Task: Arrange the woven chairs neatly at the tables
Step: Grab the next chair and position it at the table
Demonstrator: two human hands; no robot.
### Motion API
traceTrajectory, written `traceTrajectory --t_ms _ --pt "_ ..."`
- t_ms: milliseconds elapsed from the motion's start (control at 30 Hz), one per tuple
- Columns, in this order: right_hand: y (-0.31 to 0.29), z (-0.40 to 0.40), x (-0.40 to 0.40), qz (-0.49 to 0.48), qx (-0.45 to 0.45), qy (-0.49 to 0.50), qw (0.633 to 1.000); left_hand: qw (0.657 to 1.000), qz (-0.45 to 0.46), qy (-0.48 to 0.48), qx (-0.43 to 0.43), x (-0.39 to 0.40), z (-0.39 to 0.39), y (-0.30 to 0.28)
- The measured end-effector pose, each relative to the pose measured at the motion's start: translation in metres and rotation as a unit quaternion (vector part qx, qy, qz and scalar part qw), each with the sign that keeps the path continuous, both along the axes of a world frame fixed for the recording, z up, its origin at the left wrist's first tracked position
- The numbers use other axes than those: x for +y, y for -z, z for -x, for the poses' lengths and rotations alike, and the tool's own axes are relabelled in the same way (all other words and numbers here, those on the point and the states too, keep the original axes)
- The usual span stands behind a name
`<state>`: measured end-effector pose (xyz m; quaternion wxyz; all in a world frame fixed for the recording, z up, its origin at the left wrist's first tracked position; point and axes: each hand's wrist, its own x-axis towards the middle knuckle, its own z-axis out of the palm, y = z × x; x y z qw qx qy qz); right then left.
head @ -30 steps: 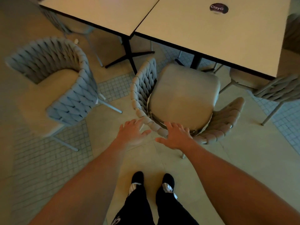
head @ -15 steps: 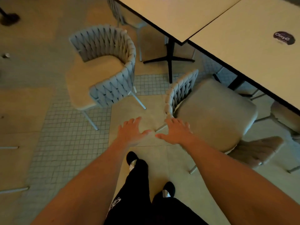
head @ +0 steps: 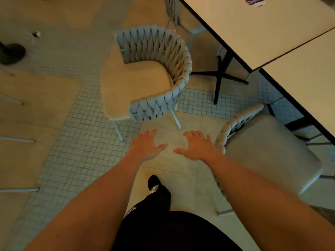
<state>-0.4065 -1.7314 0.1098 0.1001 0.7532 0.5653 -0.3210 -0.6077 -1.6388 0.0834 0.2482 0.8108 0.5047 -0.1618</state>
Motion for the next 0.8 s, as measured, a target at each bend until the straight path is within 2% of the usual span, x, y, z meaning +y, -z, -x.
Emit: traceTrajectory --t_ms 467,800 --pt "-0.008 0.015 0.120 -0.001 -0.013 -0.049 0.999 0.999 0.008 -0.037 -0.023 0.105 0.017 -0.004" --pt "0.011 -0.027 0.218 0.002 -0.002 -0.106 0.994 0.995 0.039 -0.087 0.013 0.173 -0.009 0.013"
